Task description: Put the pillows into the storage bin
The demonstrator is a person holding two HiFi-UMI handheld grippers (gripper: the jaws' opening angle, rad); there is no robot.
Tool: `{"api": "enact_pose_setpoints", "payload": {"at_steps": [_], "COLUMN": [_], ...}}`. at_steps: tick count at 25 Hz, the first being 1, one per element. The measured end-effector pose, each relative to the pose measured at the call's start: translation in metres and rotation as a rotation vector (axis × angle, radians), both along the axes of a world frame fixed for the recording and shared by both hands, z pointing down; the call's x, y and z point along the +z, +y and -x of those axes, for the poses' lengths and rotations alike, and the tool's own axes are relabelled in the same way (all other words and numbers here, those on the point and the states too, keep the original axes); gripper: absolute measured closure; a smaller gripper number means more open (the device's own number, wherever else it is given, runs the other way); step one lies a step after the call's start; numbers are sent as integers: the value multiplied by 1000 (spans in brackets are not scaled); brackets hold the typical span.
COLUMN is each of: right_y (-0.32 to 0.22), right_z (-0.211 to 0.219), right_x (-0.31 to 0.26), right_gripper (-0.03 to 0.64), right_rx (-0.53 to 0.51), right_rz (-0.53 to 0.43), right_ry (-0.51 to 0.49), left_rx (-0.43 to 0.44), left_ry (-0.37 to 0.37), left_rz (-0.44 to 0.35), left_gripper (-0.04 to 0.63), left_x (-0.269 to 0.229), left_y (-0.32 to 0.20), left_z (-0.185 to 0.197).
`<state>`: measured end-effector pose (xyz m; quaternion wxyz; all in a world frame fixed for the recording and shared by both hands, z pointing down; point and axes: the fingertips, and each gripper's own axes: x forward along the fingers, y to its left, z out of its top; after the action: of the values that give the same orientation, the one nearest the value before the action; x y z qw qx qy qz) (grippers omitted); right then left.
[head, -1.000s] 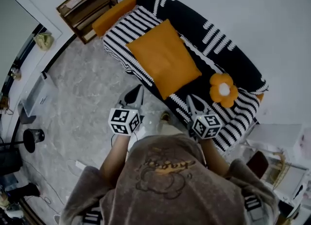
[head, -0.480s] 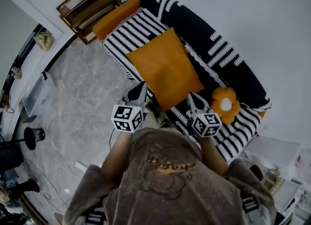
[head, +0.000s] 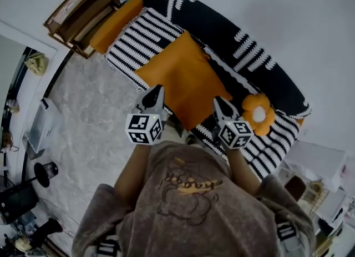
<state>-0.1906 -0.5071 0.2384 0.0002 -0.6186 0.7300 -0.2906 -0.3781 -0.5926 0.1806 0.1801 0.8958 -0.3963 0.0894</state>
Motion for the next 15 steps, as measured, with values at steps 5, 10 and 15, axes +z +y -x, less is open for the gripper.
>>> {"api": "enact_pose_setpoints", "payload": {"at_steps": [5, 10, 15], "right_y": [-22, -42, -56], "right_z": [-12, -14, -28], "right_x": [30, 75, 142], "right_gripper": [402, 162, 141], "right_rx": [78, 128, 210], "right_rz": [75, 172, 293], "right_ry": [-51, -145, -208], "left_rx": [52, 130, 247], "left_ry": [-17, -105, -260], "left_rz": [51, 116, 184], "left_gripper": [404, 223, 175], "left_x": [18, 57, 125], "left_y": [-37, -78, -117], "left_z": [-14, -33, -57]}}
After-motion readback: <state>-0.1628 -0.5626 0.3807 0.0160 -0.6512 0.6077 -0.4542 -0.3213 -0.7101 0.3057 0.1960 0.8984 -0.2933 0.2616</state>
